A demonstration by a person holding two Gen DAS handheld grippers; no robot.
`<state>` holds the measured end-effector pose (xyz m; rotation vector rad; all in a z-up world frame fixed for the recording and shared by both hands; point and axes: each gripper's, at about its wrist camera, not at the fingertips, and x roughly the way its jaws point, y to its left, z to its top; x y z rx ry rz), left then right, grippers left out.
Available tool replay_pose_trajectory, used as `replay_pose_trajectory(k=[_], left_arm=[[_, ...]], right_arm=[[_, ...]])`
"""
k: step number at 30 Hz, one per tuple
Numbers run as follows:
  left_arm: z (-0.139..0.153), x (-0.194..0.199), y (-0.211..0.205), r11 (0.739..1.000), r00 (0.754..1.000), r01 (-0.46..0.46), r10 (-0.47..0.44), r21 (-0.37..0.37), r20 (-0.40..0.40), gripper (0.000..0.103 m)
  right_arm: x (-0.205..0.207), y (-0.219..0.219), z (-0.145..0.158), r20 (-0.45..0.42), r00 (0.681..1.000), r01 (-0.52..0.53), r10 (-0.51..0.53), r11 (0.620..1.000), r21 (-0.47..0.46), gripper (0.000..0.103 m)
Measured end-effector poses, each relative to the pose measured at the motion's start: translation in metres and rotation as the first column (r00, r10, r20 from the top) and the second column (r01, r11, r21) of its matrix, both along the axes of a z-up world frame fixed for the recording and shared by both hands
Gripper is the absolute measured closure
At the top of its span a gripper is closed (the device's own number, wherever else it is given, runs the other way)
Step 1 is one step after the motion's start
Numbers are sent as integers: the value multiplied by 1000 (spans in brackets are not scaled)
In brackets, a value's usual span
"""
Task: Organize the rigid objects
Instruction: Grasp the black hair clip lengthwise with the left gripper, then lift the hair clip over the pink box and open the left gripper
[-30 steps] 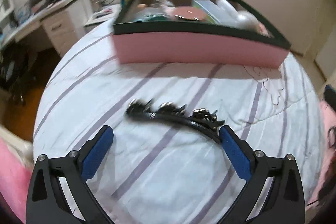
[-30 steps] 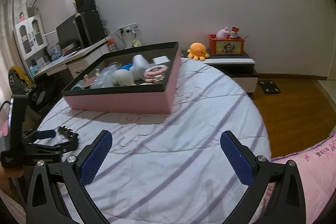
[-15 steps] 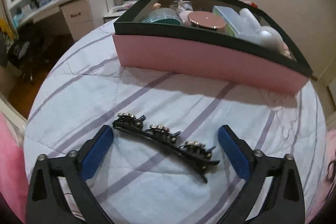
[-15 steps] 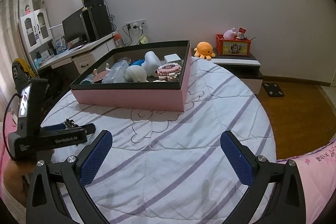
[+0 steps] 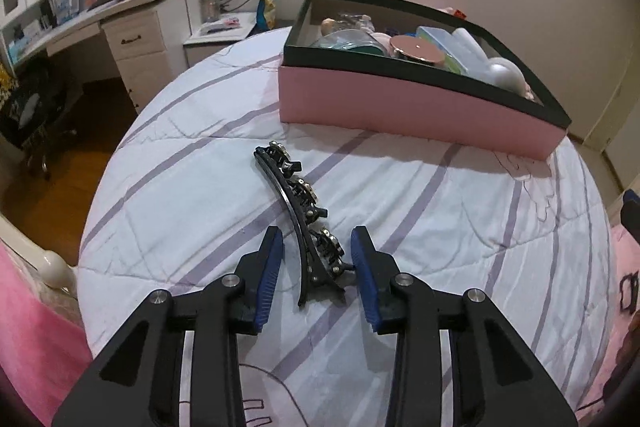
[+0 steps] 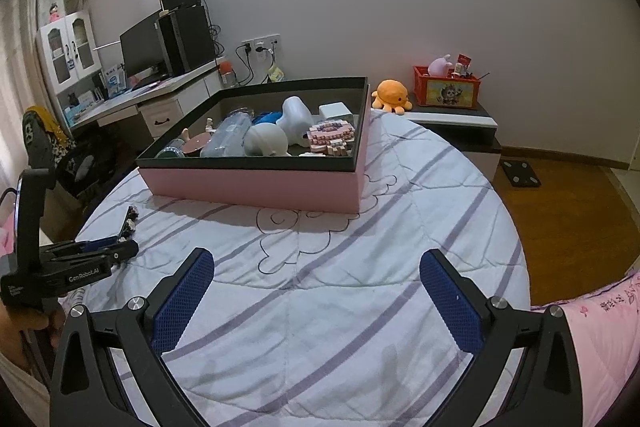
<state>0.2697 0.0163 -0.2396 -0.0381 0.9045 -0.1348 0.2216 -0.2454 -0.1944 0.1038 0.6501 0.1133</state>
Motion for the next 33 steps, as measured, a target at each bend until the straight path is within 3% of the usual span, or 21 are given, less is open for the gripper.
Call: replay_pose_trajectory(k=[3, 6, 9, 15, 19, 21, 22, 23, 26, 31, 33], left_arm=[[-2, 12, 0, 1000, 1000, -7, 7, -14, 7, 66], [-1, 21, -1, 1000, 1000, -5, 5, 7, 28, 84], [2, 23, 4, 999, 999, 16, -14, -38, 48, 84], [18, 23, 3, 997, 994, 73, -71, -19, 85, 84], [23, 28, 4, 996, 993, 89, -88, -6, 84, 84], [26, 29, 6, 996, 992, 88, -87, -5, 90, 84], [28, 29, 6, 995, 991, 95, -94, -1, 92, 84], [29, 30, 6, 995, 991, 100, -99, 1, 94, 84], [35, 29, 7, 996, 989, 94, -94, 5, 112, 84], [44, 27, 8, 995, 987, 100, -100, 6, 128, 84], [47, 25, 7, 995, 986, 103, -103, 8, 134, 84]], right_arm=[[8, 1, 3, 6, 1000, 6, -6, 1000, -13, 0], [22, -1, 7, 8, 1000, 26, -26, 999, -27, 0], [39, -6, 9, 5, 999, 43, -43, 999, -28, 0], [88, -21, 8, -37, 995, 95, -95, 995, 5, 0], [122, -29, 5, -81, 987, 138, -140, 990, -29, 6], [137, -31, 1, -120, 983, 132, -137, 990, -42, 28], [143, -31, -1, -141, 981, 129, -135, 990, -51, 54], [149, -30, -4, -167, 977, 121, -131, 990, -67, 61], [160, -24, -14, -240, 967, 65, -84, 994, -85, 71], [163, -23, -17, -273, 962, 7, -22, 999, -53, 88], [161, -21, -17, -278, 960, 4, -23, 998, -67, 88]])
